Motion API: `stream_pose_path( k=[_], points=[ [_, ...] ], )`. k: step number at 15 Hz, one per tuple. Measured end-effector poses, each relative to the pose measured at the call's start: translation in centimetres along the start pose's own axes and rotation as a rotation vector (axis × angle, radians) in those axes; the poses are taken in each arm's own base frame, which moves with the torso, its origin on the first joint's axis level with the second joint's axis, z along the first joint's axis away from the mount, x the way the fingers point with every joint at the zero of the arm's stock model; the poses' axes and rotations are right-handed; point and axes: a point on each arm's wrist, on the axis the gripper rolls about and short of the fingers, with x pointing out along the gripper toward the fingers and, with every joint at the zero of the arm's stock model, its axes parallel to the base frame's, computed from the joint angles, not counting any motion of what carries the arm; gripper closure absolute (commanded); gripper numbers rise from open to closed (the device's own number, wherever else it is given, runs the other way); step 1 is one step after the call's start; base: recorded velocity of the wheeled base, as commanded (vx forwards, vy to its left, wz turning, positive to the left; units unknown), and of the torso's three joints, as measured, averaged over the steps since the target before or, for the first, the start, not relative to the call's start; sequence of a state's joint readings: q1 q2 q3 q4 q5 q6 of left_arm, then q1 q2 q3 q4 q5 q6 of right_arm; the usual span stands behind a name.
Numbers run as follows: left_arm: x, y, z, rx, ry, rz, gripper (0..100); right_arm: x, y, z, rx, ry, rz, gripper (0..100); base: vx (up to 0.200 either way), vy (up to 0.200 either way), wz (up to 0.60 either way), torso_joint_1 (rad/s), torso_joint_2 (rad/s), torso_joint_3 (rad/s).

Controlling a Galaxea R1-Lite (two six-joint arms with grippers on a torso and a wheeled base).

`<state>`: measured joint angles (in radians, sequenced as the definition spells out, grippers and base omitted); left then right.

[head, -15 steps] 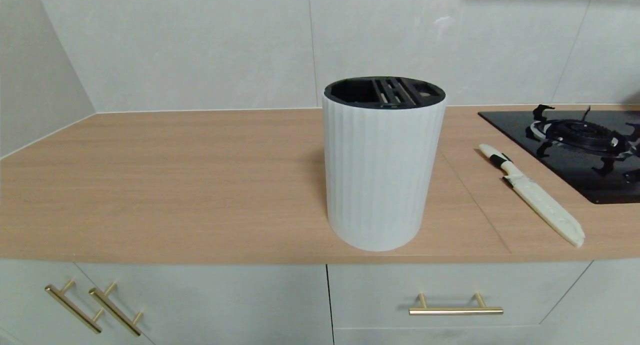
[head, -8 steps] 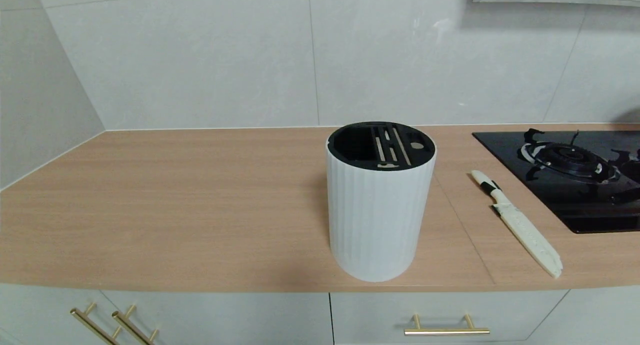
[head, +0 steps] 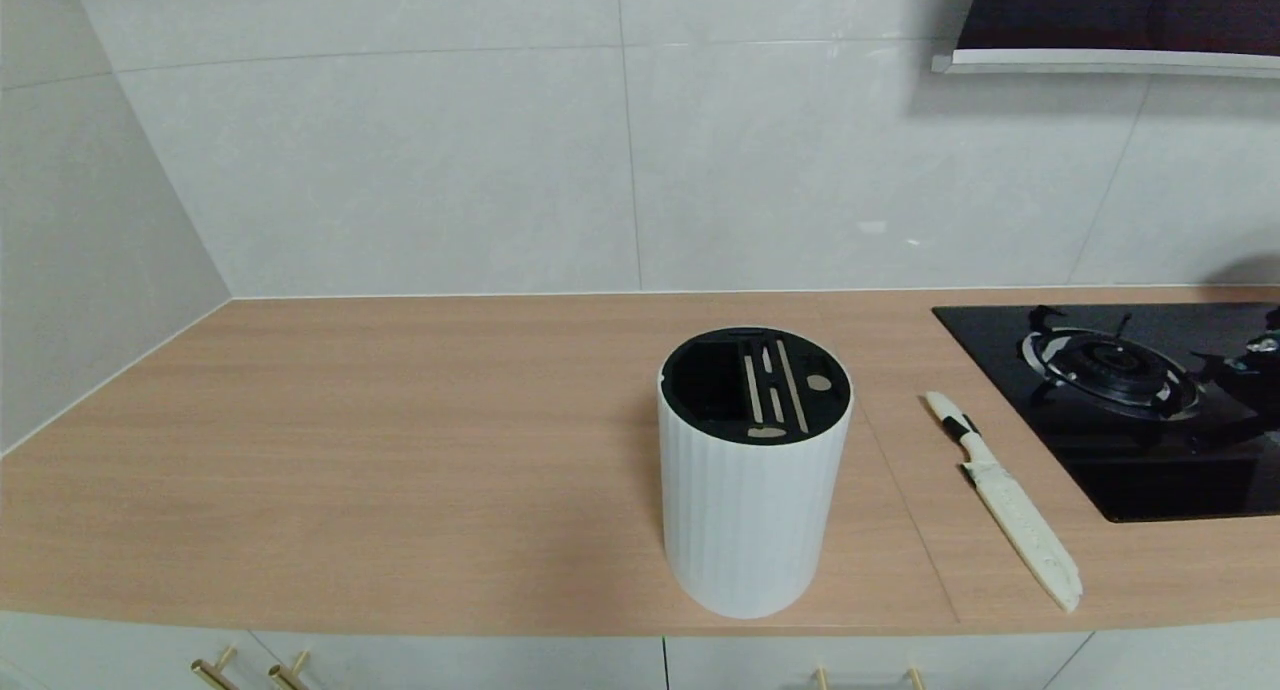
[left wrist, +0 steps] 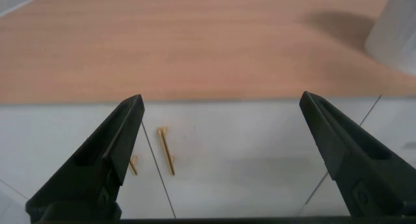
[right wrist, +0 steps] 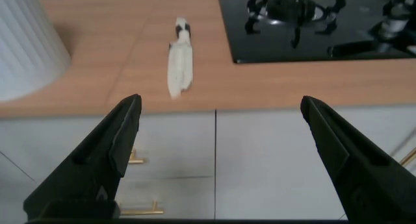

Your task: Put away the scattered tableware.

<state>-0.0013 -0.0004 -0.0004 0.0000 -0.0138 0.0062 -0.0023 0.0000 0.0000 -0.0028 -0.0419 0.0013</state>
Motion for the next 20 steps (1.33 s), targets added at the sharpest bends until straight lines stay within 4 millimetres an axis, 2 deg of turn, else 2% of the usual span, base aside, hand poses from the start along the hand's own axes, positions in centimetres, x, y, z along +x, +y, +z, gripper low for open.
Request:
stream_pose_path(
  k=[10,20],
  points=[
    [0.0,0.0,-0.01,0.0,0.0,0.0,0,0.0,0.0,0.0,0.0,0.0,0.0,0,0.0,0.0,0.0,0.253,-0.52,-0.268],
    [0.0,0.0,-0.01,0.001,0.0,0.0,0,0.0,0.0,0.0,-0.002,0.0,0.001,0,0.0,0.0,0.0,0.017,-0.03,-0.016]
  ],
)
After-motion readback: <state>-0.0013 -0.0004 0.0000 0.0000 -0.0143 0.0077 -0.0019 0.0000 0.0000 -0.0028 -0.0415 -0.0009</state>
